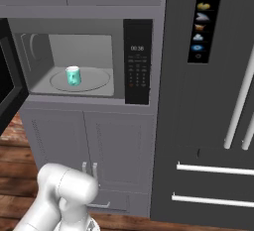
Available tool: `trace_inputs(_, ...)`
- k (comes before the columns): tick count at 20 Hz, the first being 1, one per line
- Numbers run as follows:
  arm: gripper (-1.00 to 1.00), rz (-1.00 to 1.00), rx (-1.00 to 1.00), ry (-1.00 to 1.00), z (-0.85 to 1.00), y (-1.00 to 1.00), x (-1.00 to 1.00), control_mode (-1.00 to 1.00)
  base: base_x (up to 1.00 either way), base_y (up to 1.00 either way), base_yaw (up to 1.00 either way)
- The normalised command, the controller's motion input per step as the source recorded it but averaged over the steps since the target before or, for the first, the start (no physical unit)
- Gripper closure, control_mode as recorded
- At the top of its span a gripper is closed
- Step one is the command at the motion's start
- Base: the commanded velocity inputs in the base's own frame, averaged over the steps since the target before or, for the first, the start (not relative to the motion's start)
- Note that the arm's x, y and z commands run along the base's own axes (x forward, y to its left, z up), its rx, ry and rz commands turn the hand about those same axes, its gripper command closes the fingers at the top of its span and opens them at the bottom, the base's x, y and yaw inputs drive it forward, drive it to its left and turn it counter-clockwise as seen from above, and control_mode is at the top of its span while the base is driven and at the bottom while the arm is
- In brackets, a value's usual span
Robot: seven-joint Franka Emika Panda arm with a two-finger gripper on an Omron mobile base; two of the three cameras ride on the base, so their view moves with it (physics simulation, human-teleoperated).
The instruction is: Pick the mug from the counter and place it inside the microwave. Then close the microwave.
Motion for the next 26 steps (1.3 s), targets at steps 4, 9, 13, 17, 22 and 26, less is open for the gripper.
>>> trace_inputs(4,-1.00,-0.03,0.00,-0.02,-0.08,0.06,0.02,-1.00,0.00,0.00,0.00)
trace_inputs(9,-1.00,-0.07,0.00,-0.02,-0.06,0.00,0.06,-1.00,0.00,0.00,0.00)
trace_inputs(13,-1.00,-0.07,0.00,0.00,0.00,0.00,0.18,-1.00,0.00,0.00,0.00)
trace_inputs(17,-1.00,-0.05,0.00,0.00,0.00,0.00,0.23,-1.00,0.00,0.00,0.00)
trace_inputs(22,-1.00,-0.03,0.00,0.00,0.00,0.00,0.20,-1.00,0.00,0.00,0.00)
trace_inputs(26,-1.00,0.00,0.00,0.00,0.00,-0.03,0.11,-1.00,0.00,0.00,0.00)
